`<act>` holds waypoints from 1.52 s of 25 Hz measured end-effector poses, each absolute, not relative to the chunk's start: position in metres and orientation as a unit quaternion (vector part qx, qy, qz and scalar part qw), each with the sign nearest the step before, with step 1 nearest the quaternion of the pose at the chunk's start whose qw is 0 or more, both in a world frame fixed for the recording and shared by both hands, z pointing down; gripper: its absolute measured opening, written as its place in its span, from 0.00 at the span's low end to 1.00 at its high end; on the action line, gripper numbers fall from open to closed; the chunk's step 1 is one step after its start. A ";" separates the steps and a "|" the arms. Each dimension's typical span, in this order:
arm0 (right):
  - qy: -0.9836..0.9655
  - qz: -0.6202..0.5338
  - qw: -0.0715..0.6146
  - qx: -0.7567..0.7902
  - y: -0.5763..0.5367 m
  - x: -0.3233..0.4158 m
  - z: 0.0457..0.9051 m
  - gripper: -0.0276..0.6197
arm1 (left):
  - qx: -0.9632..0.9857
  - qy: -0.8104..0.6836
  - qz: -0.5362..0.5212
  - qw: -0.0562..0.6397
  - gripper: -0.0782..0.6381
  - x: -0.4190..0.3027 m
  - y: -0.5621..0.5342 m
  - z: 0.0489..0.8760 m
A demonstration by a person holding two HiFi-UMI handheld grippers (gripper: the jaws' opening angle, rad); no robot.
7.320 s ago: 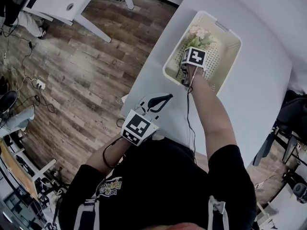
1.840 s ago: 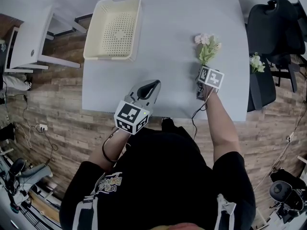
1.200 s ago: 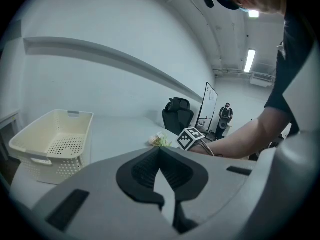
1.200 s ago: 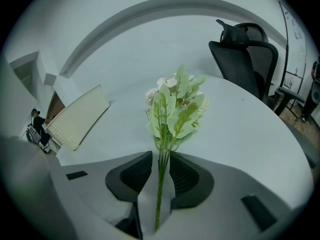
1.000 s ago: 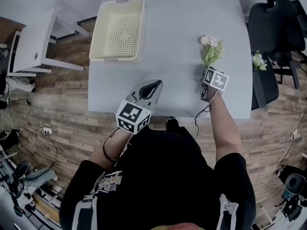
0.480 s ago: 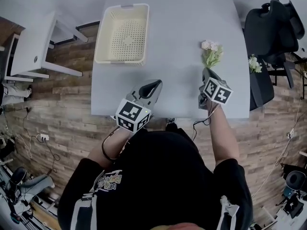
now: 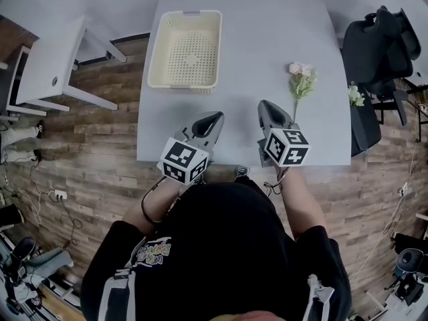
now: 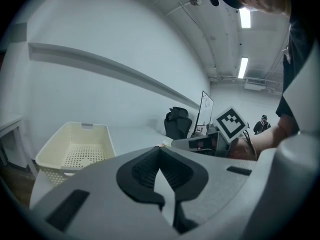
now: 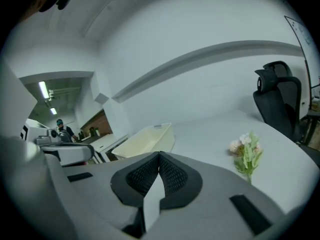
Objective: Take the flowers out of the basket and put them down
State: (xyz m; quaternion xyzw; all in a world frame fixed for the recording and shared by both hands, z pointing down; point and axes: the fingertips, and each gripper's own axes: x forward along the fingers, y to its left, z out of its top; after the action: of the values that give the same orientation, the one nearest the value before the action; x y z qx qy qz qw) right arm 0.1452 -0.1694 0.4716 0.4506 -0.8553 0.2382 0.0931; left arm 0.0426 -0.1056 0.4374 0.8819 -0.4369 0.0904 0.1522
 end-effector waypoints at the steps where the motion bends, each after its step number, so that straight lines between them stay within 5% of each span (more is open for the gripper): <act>1: -0.862 0.231 0.091 0.443 -0.163 0.135 0.466 0.08 | 0.881 -0.438 0.090 0.152 0.12 0.038 -0.104 0.437; 18: -0.891 0.233 0.082 0.381 -0.089 0.023 0.452 0.08 | 0.872 -0.454 0.082 0.167 0.12 -0.045 -0.063 0.437; 38: -0.892 0.219 0.092 0.385 -0.053 -0.027 0.448 0.08 | 0.879 -0.440 0.070 0.172 0.12 -0.089 -0.039 0.439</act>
State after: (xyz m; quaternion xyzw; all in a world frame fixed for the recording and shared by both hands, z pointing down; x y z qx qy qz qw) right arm -0.0274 -0.0530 0.4482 0.3847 -0.8919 0.2192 0.0924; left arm -0.0887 -0.0390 0.4386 0.8785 -0.4399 0.0705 0.1723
